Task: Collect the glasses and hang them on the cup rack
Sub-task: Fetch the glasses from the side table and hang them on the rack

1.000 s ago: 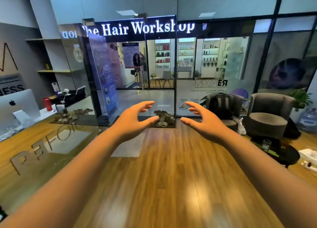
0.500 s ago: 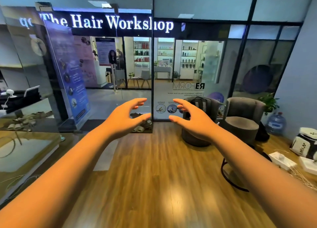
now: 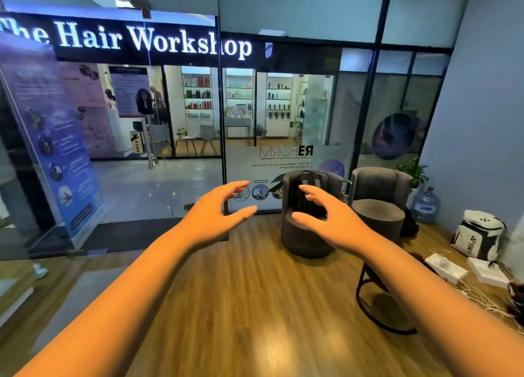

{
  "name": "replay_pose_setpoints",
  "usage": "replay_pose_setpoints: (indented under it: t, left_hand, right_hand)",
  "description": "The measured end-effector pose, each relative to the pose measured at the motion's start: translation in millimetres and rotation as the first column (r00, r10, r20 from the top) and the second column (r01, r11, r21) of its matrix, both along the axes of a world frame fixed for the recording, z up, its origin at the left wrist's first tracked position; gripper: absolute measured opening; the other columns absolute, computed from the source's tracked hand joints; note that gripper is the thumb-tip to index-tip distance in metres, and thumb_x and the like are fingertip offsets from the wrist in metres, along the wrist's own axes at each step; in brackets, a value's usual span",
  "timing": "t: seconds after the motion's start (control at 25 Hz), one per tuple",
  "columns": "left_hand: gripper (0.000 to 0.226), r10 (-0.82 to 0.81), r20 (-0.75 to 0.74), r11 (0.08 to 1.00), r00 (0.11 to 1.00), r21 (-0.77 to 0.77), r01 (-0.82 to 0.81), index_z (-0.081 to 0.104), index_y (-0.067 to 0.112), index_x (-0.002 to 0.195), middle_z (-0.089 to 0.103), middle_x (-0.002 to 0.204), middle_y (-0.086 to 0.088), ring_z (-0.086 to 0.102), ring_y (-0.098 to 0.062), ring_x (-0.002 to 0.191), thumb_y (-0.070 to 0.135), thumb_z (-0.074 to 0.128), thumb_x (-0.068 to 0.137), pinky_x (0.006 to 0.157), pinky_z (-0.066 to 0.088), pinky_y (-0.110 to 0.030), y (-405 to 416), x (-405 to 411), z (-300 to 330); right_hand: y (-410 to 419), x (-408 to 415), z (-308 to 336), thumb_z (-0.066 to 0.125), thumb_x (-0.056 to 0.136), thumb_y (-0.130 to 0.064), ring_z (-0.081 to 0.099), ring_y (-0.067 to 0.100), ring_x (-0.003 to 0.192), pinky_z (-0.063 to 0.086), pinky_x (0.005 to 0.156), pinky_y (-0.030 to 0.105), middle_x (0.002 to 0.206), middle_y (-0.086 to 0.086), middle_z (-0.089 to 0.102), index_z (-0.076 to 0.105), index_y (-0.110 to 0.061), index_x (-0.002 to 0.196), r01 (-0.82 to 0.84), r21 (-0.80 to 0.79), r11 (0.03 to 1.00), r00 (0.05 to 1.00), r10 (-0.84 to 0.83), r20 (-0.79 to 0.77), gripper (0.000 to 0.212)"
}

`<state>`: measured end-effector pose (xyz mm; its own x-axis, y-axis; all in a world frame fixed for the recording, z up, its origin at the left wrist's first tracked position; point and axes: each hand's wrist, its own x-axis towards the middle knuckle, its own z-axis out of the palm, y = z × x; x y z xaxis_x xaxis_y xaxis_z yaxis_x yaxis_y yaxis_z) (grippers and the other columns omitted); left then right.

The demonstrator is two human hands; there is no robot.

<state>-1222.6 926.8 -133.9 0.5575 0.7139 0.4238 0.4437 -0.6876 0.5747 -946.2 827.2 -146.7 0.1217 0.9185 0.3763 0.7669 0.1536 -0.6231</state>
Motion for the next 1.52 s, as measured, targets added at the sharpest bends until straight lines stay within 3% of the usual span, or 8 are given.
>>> replay_pose_setpoints:
  t: [0.16, 0.28, 0.4, 0.6, 0.76, 1.08, 1.24, 1.52]
  left_hand:
    - [0.068, -0.103, 0.003, 0.995, 0.995, 0.007, 0.103, 0.044, 0.041, 0.154, 0.053, 0.151, 0.015, 0.049, -0.002, 0.134, 0.061, 0.065, 0.093, 0.106, 0.036, -0.023, 83.4, 25.1, 11.5]
    - [0.063, -0.176, 0.033, 0.984, 0.984, -0.021, 0.176, 0.045, 0.045, 0.151, 0.053, 0.147, 0.020, 0.049, 0.000, 0.131, 0.060, 0.066, 0.093, 0.106, 0.038, -0.026, 123.1, 50.0, 10.7]
    - [0.062, -0.243, 0.038, 0.970, 0.969, -0.018, 0.244, 0.046, 0.045, 0.149, 0.054, 0.141, 0.023, 0.050, 0.010, 0.123, 0.059, 0.066, 0.092, 0.108, 0.041, -0.025, 158.3, 79.6, 2.0]
    - [0.066, -0.291, 0.029, 0.955, 0.956, -0.057, 0.292, 0.045, 0.041, 0.153, 0.056, 0.147, 0.013, 0.051, -0.006, 0.135, 0.058, 0.066, 0.093, 0.113, 0.041, -0.033, 208.8, 137.7, -17.0]
    - [0.064, -0.318, 0.043, 0.944, 0.947, -0.079, 0.321, 0.046, 0.040, 0.153, 0.056, 0.147, 0.013, 0.051, -0.007, 0.136, 0.053, 0.068, 0.095, 0.113, 0.044, -0.036, 251.7, 204.1, -25.9]
    - [0.064, -0.323, 0.065, 0.937, 0.944, -0.115, 0.328, 0.047, 0.043, 0.152, 0.056, 0.147, 0.016, 0.050, -0.003, 0.136, 0.057, 0.069, 0.093, 0.109, 0.040, -0.028, 346.6, 352.6, -41.5]
    - [0.069, -0.378, 0.036, 0.913, 0.925, -0.153, 0.379, 0.046, 0.042, 0.152, 0.055, 0.149, 0.016, 0.049, -0.005, 0.138, 0.060, 0.070, 0.090, 0.112, 0.042, -0.034, 369.6, 415.7, -53.7]
    - [0.068, -0.459, 0.002, 0.875, 0.888, -0.168, 0.453, 0.045, 0.039, 0.154, 0.054, 0.151, 0.014, 0.048, -0.006, 0.138, 0.055, 0.070, 0.093, 0.111, 0.041, -0.031, 435.7, 520.0, -79.6]
  right_hand:
    - [60.7, 17.9, 11.6, 0.066, 0.084, -0.074, 0.041, -0.001, 0.134, 0.038, 0.105, 0.033, 0.156, -0.009, 0.051, 0.036, -0.055, 0.153, 0.106, 0.027, 0.994, 0.992, -0.104, -0.065, 0.077]
    - [88.6, 28.5, 5.8, 0.063, 0.082, -0.077, 0.045, 0.011, 0.142, 0.040, 0.107, 0.036, 0.157, -0.006, 0.050, 0.036, -0.052, 0.155, 0.150, 0.014, 0.989, 0.987, -0.149, -0.060, 0.082]
    - [115.6, 48.7, -3.3, 0.068, 0.088, -0.067, 0.043, 0.016, 0.147, 0.038, 0.108, 0.036, 0.159, -0.005, 0.049, 0.036, -0.049, 0.156, 0.194, 0.002, 0.981, 0.976, -0.193, -0.097, 0.077]
    - [152.6, 96.8, -14.9, 0.070, 0.094, -0.056, 0.043, 0.014, 0.146, 0.037, 0.103, 0.031, 0.158, -0.006, 0.050, 0.038, -0.046, 0.156, 0.254, 0.010, 0.967, 0.961, -0.251, -0.116, 0.071]
    - [191.9, 154.7, -21.6, 0.071, 0.095, -0.052, 0.043, 0.012, 0.144, 0.036, 0.103, 0.029, 0.158, -0.004, 0.050, 0.038, -0.041, 0.157, 0.294, -0.003, 0.956, 0.949, -0.292, -0.116, 0.071]
    - [273.6, 299.6, -30.4, 0.069, 0.093, -0.059, 0.041, -0.001, 0.127, 0.039, 0.097, 0.028, 0.155, -0.009, 0.052, 0.037, -0.044, 0.157, 0.339, -0.035, 0.940, 0.939, -0.341, -0.055, 0.073]
    - [291.0, 354.2, -47.4, 0.068, 0.091, -0.063, 0.047, 0.009, 0.137, 0.044, 0.103, 0.034, 0.154, -0.009, 0.051, 0.038, -0.045, 0.157, 0.369, -0.053, 0.928, 0.925, -0.372, -0.079, 0.074]
    - [322.6, 438.5, -76.0, 0.073, 0.090, -0.060, 0.041, 0.014, 0.147, 0.038, 0.101, 0.029, 0.163, -0.009, 0.043, 0.033, -0.043, 0.161, 0.439, -0.147, 0.887, 0.890, -0.451, -0.065, 0.083]
